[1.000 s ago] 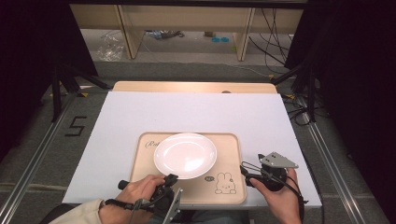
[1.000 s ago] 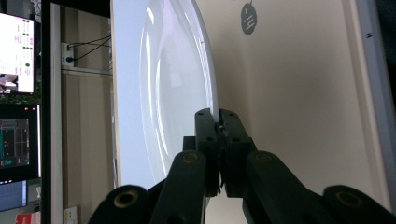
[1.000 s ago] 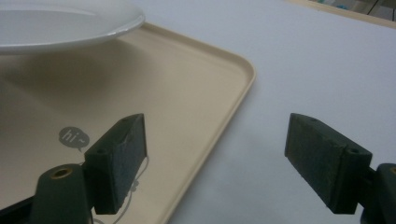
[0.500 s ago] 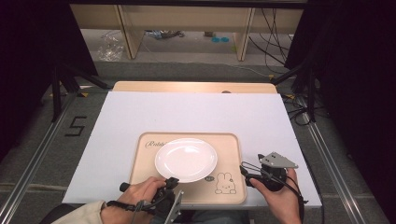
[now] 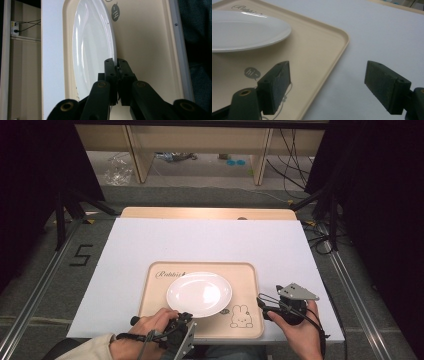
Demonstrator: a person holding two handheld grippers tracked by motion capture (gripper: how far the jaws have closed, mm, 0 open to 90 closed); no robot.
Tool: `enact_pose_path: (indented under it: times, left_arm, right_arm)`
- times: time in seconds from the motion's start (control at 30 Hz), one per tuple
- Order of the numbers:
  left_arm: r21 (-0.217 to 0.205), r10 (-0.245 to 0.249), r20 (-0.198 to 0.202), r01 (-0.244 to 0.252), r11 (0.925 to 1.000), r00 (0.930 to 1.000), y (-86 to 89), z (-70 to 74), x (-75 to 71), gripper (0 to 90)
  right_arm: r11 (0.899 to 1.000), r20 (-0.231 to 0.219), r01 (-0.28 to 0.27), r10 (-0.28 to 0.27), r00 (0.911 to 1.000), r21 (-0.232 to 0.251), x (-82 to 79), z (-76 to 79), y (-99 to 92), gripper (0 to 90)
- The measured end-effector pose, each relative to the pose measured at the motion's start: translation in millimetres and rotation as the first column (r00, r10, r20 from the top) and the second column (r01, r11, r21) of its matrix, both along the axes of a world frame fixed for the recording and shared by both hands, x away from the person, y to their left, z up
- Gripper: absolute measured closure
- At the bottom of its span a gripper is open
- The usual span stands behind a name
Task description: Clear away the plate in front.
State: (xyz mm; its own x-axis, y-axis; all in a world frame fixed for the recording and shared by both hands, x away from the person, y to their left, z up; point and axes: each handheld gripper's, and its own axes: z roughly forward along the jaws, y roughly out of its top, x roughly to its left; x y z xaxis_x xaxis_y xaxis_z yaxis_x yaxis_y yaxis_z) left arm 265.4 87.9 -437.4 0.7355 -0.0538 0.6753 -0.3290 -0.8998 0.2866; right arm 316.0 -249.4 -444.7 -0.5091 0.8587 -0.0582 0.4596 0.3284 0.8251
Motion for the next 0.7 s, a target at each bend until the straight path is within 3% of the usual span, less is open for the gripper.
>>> enact_pose_path:
  times: [0.2,0.33,0.4,0.43,0.57,0.7]
  left_arm:
    - [-0.029,-0.013,-0.063,0.012,0.9995,0.9979,1.5,-2.3,4.4,86.5]
    - [-0.039,-0.011,-0.148,0.005,0.9992,0.9889,2.6,-10.1,8.5,83.8]
    - [-0.050,-0.011,-0.154,0.003,0.9987,0.9880,2.8,-11.8,9.2,83.0]
    - [-0.050,-0.004,-0.184,-0.005,0.9987,0.9829,3.3,-12.9,11.4,82.3]
    - [-0.065,-0.003,-0.218,-0.011,0.9978,0.9758,4.4,-14.2,14.2,80.6]
    - [-0.082,-0.007,-0.294,-0.018,0.9965,0.9558,6.0,-15.7,17.4,76.2]
  right_arm:
    - [1.000,-0.004,0.002,-0.002,1.0000,-0.003,-0.4,0.2,-0.2,21.9]
    - [1.000,-0.005,0.002,-0.002,1.0000,-0.003,-0.7,0.3,-0.1,21.9]
    - [1.000,0.001,-0.001,0.001,1.0000,0.001,-0.4,-0.1,0.0,21.8]
    - [1.000,-0.009,0.006,-0.006,0.9999,-0.002,-1.3,0.5,0.0,21.9]
    - [1.000,-0.010,0.005,-0.005,0.9999,-0.003,-1.4,0.5,-0.1,21.8]
    - [1.000,-0.010,0.005,-0.005,0.9999,-0.002,-1.3,0.4,-0.1,21.8]
